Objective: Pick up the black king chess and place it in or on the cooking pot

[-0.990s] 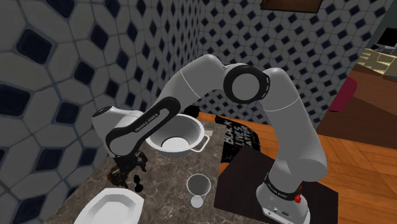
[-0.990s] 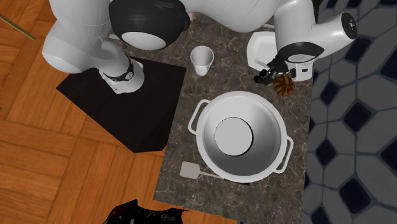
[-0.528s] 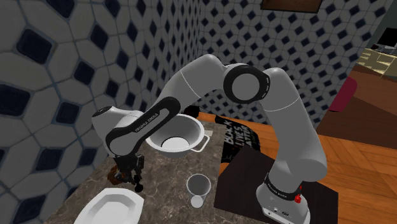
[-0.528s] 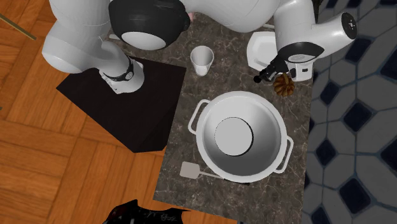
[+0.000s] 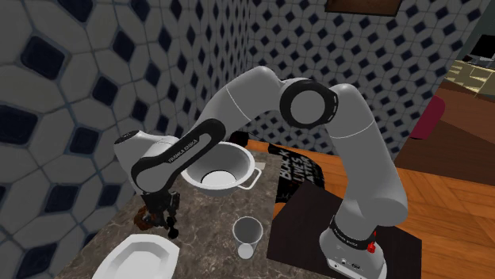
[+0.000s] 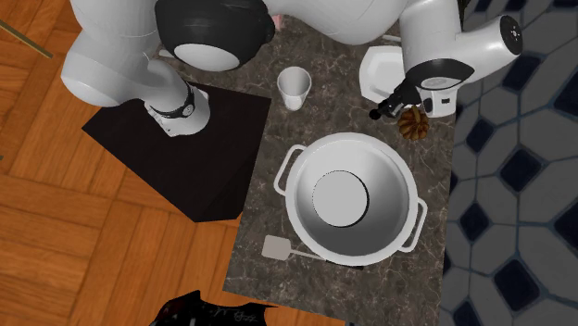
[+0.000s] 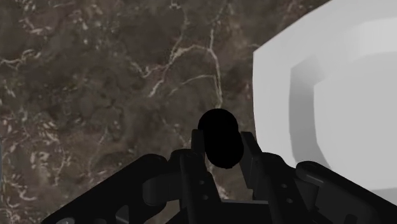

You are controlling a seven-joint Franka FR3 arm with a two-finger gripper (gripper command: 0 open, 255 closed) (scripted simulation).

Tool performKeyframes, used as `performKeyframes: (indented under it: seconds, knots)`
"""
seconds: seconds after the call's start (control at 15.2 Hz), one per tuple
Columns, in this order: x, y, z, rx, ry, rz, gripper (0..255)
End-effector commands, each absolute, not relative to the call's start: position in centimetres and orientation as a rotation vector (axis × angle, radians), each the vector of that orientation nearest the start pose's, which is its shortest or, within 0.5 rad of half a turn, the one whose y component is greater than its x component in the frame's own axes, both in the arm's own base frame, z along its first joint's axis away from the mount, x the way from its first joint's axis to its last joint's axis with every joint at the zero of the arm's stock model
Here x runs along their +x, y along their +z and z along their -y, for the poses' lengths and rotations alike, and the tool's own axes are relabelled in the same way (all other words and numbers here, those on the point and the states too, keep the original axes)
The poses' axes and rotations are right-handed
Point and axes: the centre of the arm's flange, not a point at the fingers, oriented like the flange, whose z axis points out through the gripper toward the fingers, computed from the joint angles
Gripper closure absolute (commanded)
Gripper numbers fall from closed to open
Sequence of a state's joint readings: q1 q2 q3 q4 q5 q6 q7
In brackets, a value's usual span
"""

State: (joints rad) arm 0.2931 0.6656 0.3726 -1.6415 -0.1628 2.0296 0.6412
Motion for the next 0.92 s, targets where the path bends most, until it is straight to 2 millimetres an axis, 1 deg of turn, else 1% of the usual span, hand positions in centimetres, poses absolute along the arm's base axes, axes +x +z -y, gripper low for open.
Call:
performKeyframes:
  seconds: [0.0,0.86]
  knots:
    - [54.0,24.0,-38.0,-3.177,0.383,0.107,255]
    - [54.0,30.9,-38.0,-3.177,0.383,0.107,255]
